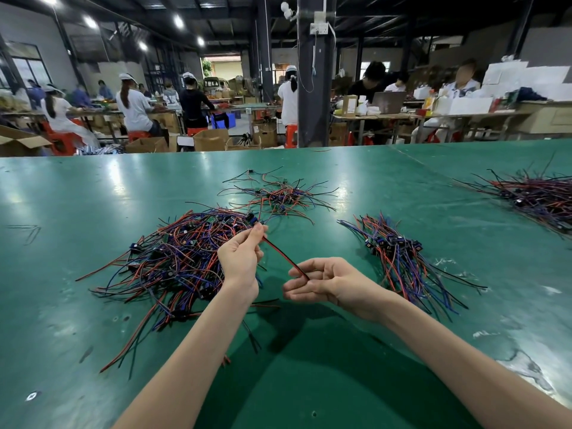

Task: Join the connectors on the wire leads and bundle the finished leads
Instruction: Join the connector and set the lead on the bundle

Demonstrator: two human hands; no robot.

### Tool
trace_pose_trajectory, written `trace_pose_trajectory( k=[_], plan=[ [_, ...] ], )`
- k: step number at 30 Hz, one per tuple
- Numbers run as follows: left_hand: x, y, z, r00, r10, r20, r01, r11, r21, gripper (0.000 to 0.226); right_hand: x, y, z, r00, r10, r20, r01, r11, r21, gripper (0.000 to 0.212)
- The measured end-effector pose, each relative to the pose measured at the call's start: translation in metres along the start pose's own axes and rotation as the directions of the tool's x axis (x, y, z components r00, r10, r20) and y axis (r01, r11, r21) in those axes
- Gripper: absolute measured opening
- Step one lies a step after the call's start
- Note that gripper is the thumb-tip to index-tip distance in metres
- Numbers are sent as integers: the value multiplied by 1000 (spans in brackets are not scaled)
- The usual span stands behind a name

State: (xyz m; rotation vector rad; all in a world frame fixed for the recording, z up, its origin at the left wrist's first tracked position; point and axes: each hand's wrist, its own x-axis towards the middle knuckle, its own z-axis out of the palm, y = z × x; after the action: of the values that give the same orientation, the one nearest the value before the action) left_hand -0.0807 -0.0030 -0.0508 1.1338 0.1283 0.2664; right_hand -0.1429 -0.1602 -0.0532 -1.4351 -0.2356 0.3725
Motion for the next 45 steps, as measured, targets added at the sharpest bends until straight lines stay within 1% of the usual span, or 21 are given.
trace_pose_trajectory(
  k=[2, 9, 15, 17, 20, 21, 22, 25, 26, 28, 30, 33, 34, 36, 37, 38, 41, 45],
  plan=[
    [1, 0, -1, 1000, -6, -12, 6, 1000, 3, 15, 1, 2, 2, 1000, 5, 15, -5, 999, -50, 23],
    [2, 2, -2, 999, -23, -35, 22, 999, -45, 15, 1, -3, -3, 1000, -16, -27, 14, 998, -64, 23],
    [2, 1, -2, 998, -16, -66, 13, 999, -34, 13, 2, 1, 4, 999, 24, 33, -19, 990, -138, 23],
    [2, 1, -2, 996, -12, -93, 10, 1000, -26, 12, 3, 0, 4, 1000, 2, -1, -2, 991, -135, 24],
    [2, 0, -2, 995, -8, -103, 7, 1000, -16, 13, 6, -2, -2, 995, -35, -98, 23, 992, -121, 25],
    [2, 0, -1, 995, -8, -99, 7, 1000, -14, 13, 6, -2, -3, 995, -26, -97, 15, 993, -121, 25],
    [2, 0, -1, 996, -10, -93, 9, 1000, -12, 13, 5, -1, -3, 998, -5, -67, -3, 992, -125, 24],
    [1, -2, -2, 998, -20, -52, 20, 1000, 0, 14, 1, 0, -1, 991, 90, 98, -72, 983, -167, 22],
    [0, -3, -2, 999, -24, -33, 24, 1000, 10, 15, 0, 0, -1, 986, 110, 128, -87, 981, -172, 21],
    [-1, -4, -1, 999, -46, 11, 45, 998, 33, 16, 0, -3, -3, 981, 141, 136, -124, 984, -129, 21],
    [-2, -4, 1, 992, -105, 68, 102, 994, 45, 16, -1, -6, -8, 975, 181, 131, -173, 982, -70, 23],
    [-8, -8, 5, 954, -232, 188, 216, 971, 102, 16, -1, -10, -13, 960, 237, 150, -239, 971, -4, 27],
    [-11, -10, 6, 940, -255, 227, 227, 963, 143, 16, -1, -11, -14, 958, 244, 151, -245, 969, -15, 33],
    [-18, -16, 9, 919, -267, 291, 209, 954, 216, 17, -1, -10, -14, 961, 243, 129, -234, 969, -77, 44],
    [-21, -18, 10, 908, -272, 319, 202, 951, 236, 18, 0, -9, -14, 969, 225, 102, -215, 971, -103, 45],
    [-24, -20, 11, 896, -281, 345, 204, 948, 243, 18, 1, -7, -13, 978, 197, 65, -189, 975, -119, 43],
    [-27, -20, 12, 867, -300, 398, 214, 945, 247, 17, 1, -3, -13, 993, 102, -60, -110, 980, -166, 25],
    [-27, -19, 12, 865, -304, 398, 203, 940, 275, 19, 2, -7, -20, 972, -2, -233, -51, 974, -223, 28]
  ],
)
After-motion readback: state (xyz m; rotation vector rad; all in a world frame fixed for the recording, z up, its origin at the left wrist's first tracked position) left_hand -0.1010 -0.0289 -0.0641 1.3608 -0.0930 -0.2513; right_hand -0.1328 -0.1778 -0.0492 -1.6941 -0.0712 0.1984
